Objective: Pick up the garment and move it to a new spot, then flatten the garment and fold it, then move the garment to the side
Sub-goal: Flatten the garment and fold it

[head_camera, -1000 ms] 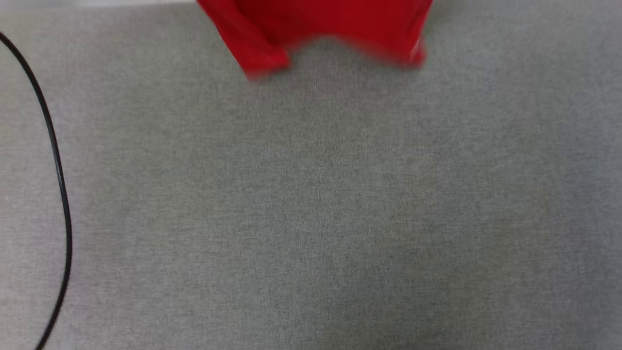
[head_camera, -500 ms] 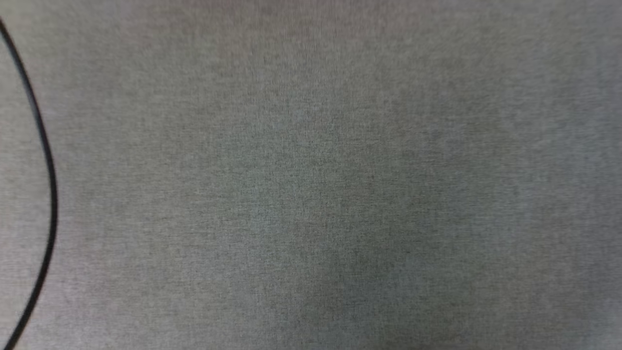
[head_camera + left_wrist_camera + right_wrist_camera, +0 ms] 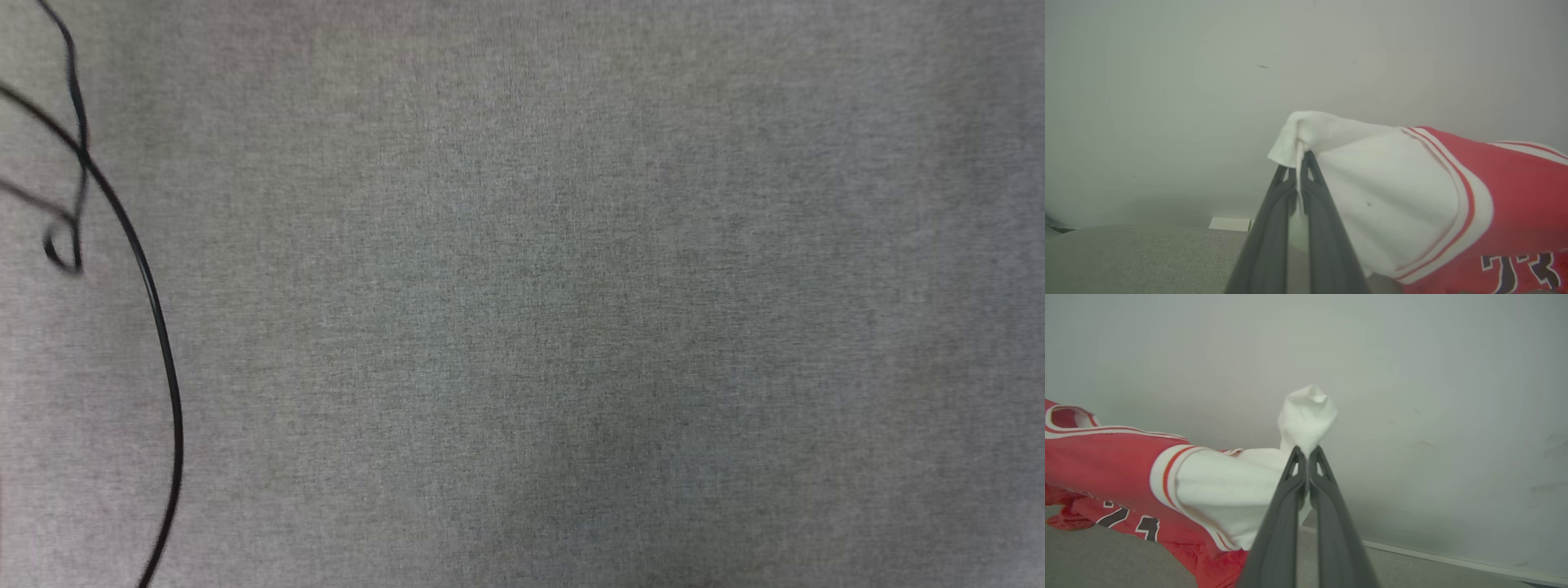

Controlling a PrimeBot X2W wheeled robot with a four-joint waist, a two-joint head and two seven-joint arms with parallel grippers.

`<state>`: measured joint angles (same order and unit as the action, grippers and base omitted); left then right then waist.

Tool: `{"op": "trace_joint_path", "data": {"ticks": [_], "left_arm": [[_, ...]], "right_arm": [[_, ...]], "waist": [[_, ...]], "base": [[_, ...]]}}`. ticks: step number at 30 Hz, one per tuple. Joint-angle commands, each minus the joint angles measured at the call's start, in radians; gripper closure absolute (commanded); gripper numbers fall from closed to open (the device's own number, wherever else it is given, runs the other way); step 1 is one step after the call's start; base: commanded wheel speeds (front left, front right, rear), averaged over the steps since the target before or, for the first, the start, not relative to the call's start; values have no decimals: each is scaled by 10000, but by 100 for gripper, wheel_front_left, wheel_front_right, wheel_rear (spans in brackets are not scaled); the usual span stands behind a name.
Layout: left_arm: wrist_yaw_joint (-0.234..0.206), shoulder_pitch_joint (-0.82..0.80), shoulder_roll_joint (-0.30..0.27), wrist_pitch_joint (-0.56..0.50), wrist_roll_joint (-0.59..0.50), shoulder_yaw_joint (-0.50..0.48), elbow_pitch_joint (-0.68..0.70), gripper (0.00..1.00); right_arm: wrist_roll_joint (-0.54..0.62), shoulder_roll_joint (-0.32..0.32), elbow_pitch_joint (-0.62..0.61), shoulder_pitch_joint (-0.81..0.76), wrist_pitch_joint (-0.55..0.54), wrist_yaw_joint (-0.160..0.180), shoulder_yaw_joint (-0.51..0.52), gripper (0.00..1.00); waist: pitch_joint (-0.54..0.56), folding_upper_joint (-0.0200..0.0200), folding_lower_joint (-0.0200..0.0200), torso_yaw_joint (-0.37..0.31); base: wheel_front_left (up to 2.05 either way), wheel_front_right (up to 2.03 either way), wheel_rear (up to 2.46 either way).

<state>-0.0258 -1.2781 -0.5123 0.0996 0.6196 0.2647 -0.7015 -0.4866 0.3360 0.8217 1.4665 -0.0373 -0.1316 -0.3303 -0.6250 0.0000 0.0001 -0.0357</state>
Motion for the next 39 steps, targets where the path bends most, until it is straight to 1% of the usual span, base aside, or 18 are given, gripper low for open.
{"op": "trace_joint_path", "data": {"ticks": [1,6,13,19,24,29,30,35,39], "left_arm": [[22,241,-65,78,83,-81,25,100],[180,2348,32,569,606,-328,124,100],[124,5243,227,1182,987,-455,557,100],[-91,7542,290,1391,1132,-508,1262,100],[-458,9255,251,1351,1246,-536,2239,100],[-859,10654,232,1022,1288,-372,3209,100],[-911,10978,211,933,1334,-353,3383,100],[-1310,12382,141,690,1462,-374,4255,100],[-1552,13369,113,408,1568,-266,4794,100]], "right_arm": [[-108,-12,-62,-297,78,17,-45,100],[-751,90,-513,-2346,463,17,-251,100],[-1292,345,-1277,-5348,754,18,-87,100],[-1443,360,-1930,-7646,663,19,358,100],[-1330,272,-2479,-9344,396,19,925,100],[-1179,17,-3139,-10998,23,19,1694,100],[-958,16,-3265,-11346,-51,19,1851,100],[-515,-559,-4236,-13112,-490,19,2806,100],[-69,-1192,-5178,-14393,-948,19,3488,100]], "waist": [[169,0,-1,-25],[827,0,-1,15],[2043,0,-1,105],[3167,0,-1,147],[3947,0,-1,191],[4617,0,-1,270],[4743,0,-1,267],[5288,0,-1,292],[5536,0,-1,305]], "base": [[0,0,0],[0,0,0],[0,0,0],[0,0,0],[0,0,0],[0,0,0],[0,0,0],[0,0,0],[0,0,0]]}}
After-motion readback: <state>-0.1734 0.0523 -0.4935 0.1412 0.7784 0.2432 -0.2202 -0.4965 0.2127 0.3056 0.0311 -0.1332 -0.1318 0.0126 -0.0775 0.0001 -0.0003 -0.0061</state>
